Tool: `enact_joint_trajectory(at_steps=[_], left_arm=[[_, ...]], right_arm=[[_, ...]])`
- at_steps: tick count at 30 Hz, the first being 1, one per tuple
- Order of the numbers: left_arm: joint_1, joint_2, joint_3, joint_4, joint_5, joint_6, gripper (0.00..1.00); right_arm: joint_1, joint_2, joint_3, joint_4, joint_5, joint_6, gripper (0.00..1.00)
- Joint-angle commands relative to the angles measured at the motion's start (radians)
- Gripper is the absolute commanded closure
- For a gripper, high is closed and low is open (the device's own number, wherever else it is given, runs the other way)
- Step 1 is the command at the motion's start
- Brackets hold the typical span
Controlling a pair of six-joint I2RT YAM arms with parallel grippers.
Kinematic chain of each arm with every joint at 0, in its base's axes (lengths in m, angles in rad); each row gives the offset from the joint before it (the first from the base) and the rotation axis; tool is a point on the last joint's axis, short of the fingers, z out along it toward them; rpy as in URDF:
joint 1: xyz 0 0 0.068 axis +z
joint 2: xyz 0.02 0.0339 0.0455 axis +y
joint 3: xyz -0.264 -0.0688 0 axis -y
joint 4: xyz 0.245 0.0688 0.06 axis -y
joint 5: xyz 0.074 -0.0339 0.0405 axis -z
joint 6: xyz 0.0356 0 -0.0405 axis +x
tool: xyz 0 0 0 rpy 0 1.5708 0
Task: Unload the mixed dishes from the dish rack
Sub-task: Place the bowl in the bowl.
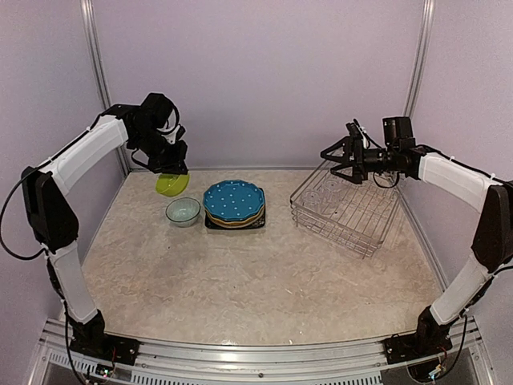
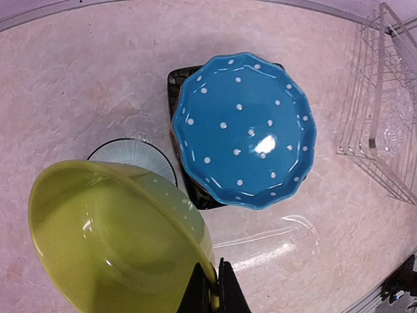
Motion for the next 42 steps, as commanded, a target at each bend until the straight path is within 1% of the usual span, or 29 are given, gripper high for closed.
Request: enact_joint_trajectory(at_steps=[1,3,7,13,19,24,38,42], left_arm=[[-0.008,0.057,0.011,-0.072,-0.153,0.054,1.00],[-0.011,0.085,0.004,-0.067,-0.183,0.058,1.00],[-0.016,0.121,-0.001,-0.040,-0.184,0.071,1.00],[-0.039,0.202,0.055,-0.038,-0.169,0.082,1.00],[-0.066,0.282,0.092,-0.056,-0.238,0.087,1.00],[-0.072,0.330,0.095,-0.073,-0.301,0.080,1.00],[-0.067,0.345,0.030,-0.032,-0.328,0.082,1.00],[-0.066,0.354,0.027,-0.043,-0.361,0.081,1.00]], right_arm=[[-0.009,0.011,0.027,-0.048,0.027,-0.022,0.01],[-0.008,0.009,0.027,-0.054,0.035,-0.026,0.01],[-0.009,0.009,0.027,-0.062,0.039,-0.026,0.01],[-0.009,0.012,0.027,-0.063,0.046,-0.022,0.01],[-0.009,0.014,0.030,-0.064,0.047,-0.021,0.01],[-0.009,0.012,0.026,-0.068,0.051,-0.021,0.01],[-0.009,0.015,0.025,-0.067,0.051,-0.022,0.01],[-0.009,0.016,0.027,-0.070,0.050,-0.025,0.01]])
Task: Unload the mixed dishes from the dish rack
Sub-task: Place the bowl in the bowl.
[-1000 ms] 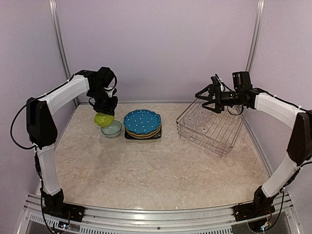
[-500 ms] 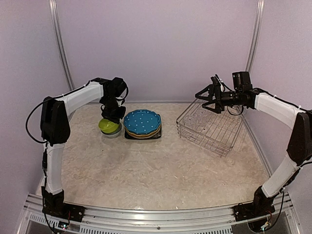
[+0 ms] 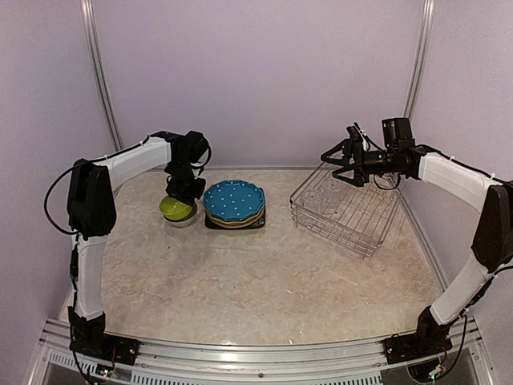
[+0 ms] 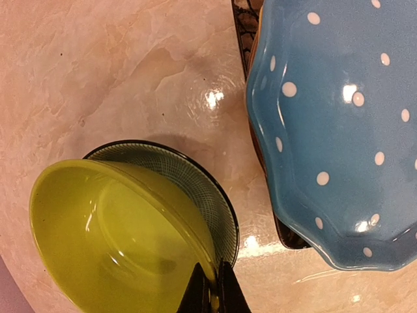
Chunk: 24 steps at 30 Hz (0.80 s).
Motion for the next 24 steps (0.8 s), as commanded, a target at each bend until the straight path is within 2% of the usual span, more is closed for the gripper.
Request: enact_joint_trajectory(at_steps=[1,12,14,18,19,24], left_arm=[[0.003,0.020,-0.015,0.001,-0.059,0.004,1.00],[-0.021,0.014,-0.024,0.011,-0.042,0.015,1.00],[-0.025,0.018,-0.025,0.011,-0.038,0.016,0.95],[-0.029,0.021,-0.028,0.010,-0.044,0.014,0.73],[-0.030,0.020,-0.029,0.010,-0.045,0.014,0.71],[-0.032,0.008,-0.026,0.006,-0.034,0.016,0.69]], right_arm=[[-0.010,0.015,0.025,-0.019,0.006,-0.015,0.01],[-0.014,0.016,0.023,-0.031,0.004,-0.028,0.01],[-0.015,0.015,0.024,-0.032,0.003,-0.031,0.01],[-0.018,0.013,0.022,-0.038,0.003,-0.037,0.01],[-0.018,0.014,0.022,-0.040,0.004,-0.037,0.01],[-0.022,0.016,0.024,-0.041,0.002,-0.039,0.01]])
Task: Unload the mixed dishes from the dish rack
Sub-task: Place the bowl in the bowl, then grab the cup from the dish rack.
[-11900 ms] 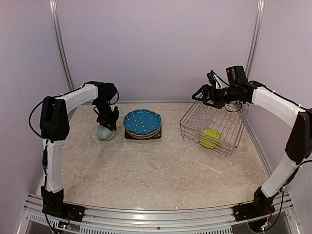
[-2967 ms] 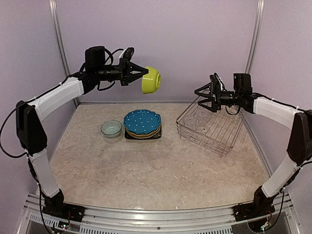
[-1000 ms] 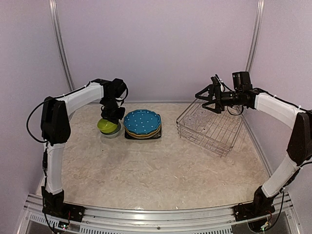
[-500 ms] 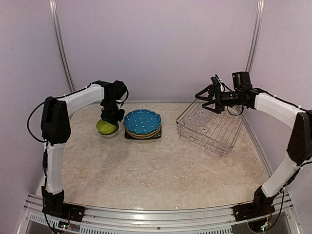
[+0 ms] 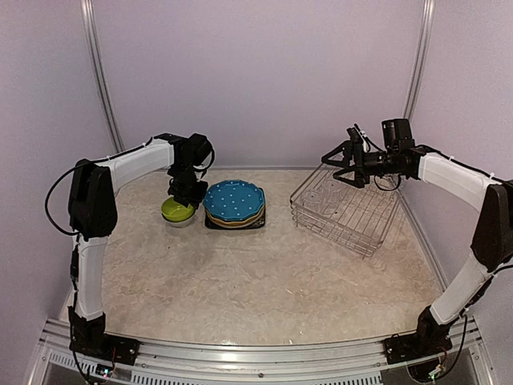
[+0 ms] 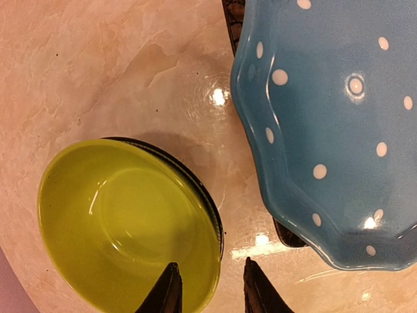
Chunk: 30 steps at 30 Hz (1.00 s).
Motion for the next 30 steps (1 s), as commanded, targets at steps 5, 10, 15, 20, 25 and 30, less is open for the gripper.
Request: enact_joint_trajectory(at_steps=[5,10,15,20,25,30], left_arm=[[-0.013,-0.027,-0.013,-0.009,0.026,0.002,0.61],[-0.004,-0.090,-0.017,0.010,0.060,0.008,0.26],[0.005,-0.159,-0.006,0.055,0.067,0.010,0.01],[0.013,-0.240,-0.009,0.128,0.113,0.007,0.01],[0.014,-0.300,-0.036,0.203,0.105,0.005,0.01],[0.033,-0.363,-0.092,0.292,0.131,-0.038,0.01]], right_arm=[[-0.017,0.016,0.036,-0.028,0.005,-0.023,0.01],[-0.019,0.031,0.080,-0.084,0.034,-0.070,0.01],[-0.025,0.050,0.148,-0.164,0.120,-0.137,0.01],[-0.025,0.105,0.275,-0.340,0.316,-0.275,0.01],[-0.024,0.163,0.361,-0.444,0.445,-0.338,0.01],[-0.010,0.224,0.423,-0.489,0.510,-0.355,0.01]])
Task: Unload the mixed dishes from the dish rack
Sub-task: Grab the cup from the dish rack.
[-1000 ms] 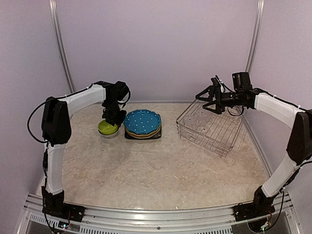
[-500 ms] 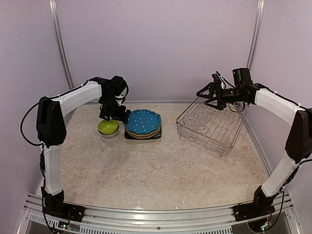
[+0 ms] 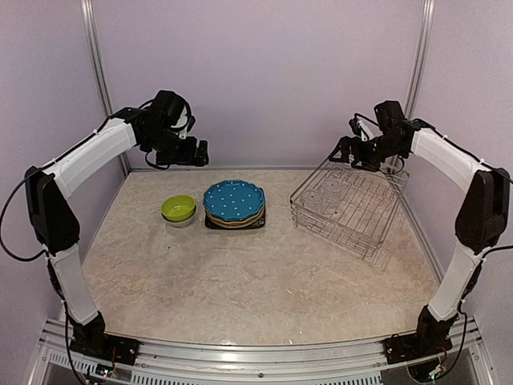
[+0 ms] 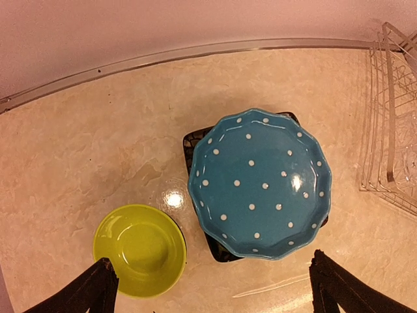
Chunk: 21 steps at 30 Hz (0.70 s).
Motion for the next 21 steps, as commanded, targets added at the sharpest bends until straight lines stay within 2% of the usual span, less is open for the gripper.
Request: enact_joint_trajectory(at_steps=[1,12,21], left_arm=[[0.024,-0.061,-0.049,0.097,0.044,-0.044,0.01],[0.053,-0.077,-0.060,0.091,0.110,-0.084,0.01],[0.059,-0.072,-0.066,0.086,0.117,-0.085,0.01]], right_arm=[[0.007,0.071,0.076,-0.115,0.119,-0.056,0.01],[0.068,0.231,0.194,-0.199,0.249,-0.104,0.02],[0.097,0.328,0.246,-0.223,0.319,-0.121,0.08]])
